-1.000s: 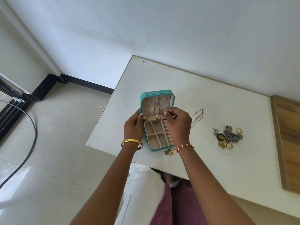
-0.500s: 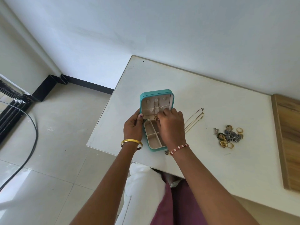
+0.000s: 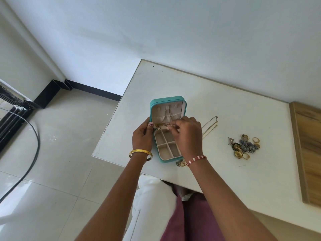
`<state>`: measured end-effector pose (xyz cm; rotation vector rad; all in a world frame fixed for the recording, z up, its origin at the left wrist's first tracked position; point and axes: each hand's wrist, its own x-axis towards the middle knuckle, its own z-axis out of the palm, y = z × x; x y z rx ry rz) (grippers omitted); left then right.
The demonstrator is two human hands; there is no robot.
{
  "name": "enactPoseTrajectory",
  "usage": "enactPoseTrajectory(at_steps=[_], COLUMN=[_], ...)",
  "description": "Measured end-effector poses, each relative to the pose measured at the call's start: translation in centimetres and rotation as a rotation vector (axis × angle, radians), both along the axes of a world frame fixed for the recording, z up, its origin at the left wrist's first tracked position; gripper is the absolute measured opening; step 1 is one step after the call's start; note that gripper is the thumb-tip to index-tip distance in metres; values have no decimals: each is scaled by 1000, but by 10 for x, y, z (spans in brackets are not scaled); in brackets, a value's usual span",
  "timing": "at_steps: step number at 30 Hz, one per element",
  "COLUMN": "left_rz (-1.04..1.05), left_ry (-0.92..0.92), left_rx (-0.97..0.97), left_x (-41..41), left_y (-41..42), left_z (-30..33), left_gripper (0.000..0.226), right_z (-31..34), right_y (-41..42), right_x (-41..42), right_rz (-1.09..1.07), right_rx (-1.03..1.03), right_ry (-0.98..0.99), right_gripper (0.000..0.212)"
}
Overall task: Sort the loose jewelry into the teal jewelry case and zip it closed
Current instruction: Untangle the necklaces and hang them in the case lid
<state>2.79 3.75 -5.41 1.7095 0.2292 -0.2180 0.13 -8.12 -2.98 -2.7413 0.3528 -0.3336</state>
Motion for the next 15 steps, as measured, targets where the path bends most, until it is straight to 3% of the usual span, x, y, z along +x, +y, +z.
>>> enactPoseTrajectory(at_steps=[6, 15], left_rz=[-1, 4], left_ry=[20, 21], left_rx=[2, -12], left_x=[-1, -1], left_y=[-1, -1], left_z=[2, 3], left_gripper=[34, 33], right_z=[-5, -3], right_y=[-8, 4], right_x=[-13, -2], right_rz=[-60, 55], right_rx=[8, -292], right_ry=[-11, -5], right_gripper=[10, 25])
